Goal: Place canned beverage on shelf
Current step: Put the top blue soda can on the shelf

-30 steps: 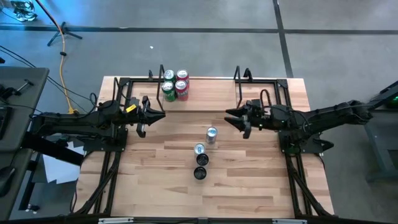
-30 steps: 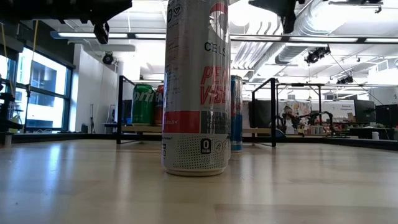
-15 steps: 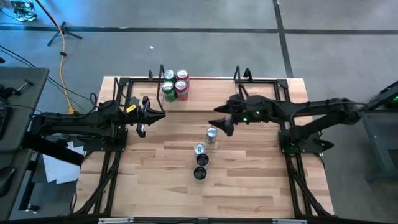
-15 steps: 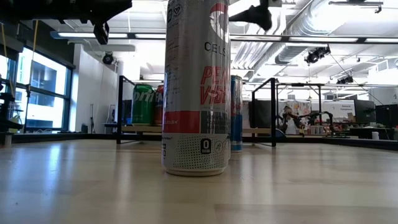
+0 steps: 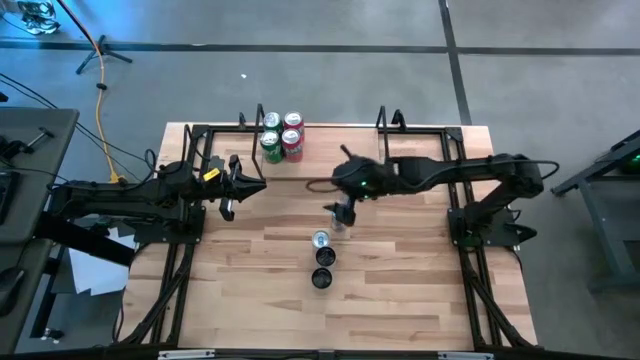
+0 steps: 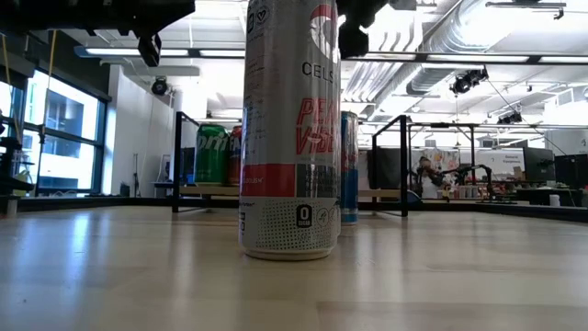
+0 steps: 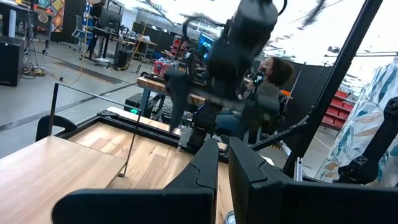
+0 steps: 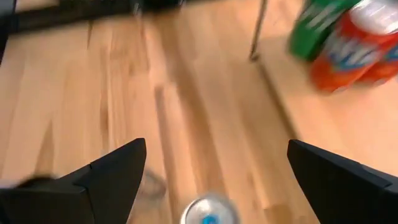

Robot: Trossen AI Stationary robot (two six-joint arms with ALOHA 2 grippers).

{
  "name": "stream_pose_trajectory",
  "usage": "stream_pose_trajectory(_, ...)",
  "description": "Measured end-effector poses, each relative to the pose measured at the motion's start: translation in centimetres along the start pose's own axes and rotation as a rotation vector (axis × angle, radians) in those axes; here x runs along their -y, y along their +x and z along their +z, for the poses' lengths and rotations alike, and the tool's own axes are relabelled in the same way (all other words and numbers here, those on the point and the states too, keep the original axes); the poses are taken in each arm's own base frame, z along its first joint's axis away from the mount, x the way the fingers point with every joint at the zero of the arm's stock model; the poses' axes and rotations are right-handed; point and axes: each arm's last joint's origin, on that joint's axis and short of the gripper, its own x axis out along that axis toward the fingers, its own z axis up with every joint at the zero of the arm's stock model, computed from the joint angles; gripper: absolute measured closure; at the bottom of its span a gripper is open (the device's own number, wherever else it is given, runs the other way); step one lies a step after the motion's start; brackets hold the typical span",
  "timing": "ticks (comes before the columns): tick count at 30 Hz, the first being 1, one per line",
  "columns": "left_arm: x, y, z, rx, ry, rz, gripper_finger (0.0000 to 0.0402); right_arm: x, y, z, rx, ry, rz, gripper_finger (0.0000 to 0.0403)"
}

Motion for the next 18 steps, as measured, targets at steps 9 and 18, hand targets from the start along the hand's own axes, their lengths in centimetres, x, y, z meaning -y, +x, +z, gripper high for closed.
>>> stream_pose_trajectory(9, 0.0, 0.0, -0.1, -0.013, 0.000, 0.004, 0.0401, -0.3, 4.5, -3.1, -0.287, -0.082, 0.052, 0.0025)
stream_pose_trajectory(18, -0.1, 0.0, -0.4, -0.037, -0.001, 0.012, 0.0401, -0.3, 7.7, -5.1, -0.419, -0.121, 0.041, 0.0025)
